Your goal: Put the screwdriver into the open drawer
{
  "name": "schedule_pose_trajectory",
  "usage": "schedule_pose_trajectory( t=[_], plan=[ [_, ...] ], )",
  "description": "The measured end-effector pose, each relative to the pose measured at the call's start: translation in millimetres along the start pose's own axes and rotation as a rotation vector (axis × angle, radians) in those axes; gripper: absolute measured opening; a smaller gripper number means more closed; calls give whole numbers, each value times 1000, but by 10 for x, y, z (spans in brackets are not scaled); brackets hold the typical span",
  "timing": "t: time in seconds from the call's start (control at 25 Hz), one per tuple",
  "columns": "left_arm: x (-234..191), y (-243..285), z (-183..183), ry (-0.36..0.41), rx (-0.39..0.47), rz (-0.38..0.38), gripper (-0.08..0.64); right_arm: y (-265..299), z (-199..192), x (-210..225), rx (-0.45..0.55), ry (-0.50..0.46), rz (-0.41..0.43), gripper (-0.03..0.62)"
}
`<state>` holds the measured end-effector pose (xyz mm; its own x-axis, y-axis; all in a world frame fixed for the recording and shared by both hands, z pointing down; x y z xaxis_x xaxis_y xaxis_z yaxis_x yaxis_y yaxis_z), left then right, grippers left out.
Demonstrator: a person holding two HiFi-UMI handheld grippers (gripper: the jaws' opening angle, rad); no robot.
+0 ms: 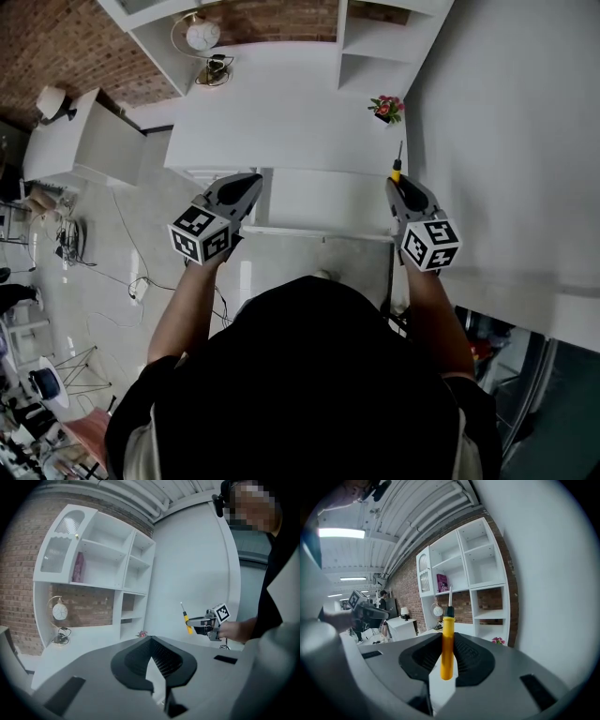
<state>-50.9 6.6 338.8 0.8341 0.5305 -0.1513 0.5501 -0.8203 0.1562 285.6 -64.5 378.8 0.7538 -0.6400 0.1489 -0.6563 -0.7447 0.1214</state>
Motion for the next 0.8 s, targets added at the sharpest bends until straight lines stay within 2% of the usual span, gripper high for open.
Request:
schedule_pose_trajectory(
  t=[0.8],
  plan=[
    [113, -129, 34, -8, 29, 25, 15, -154, -21, 14, -1, 1, 17, 84]
  ],
)
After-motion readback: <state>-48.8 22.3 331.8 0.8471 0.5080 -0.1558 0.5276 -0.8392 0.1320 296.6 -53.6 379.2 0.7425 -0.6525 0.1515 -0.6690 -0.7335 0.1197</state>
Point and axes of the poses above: the fingertips, and each gripper's own axes: y forward along the fingers, x to its right, z out of its top, the point moved 6 cm from there along -y, backward along the fingers, and after that the axes turned 10 degrees about x, right-handed, at the moved point
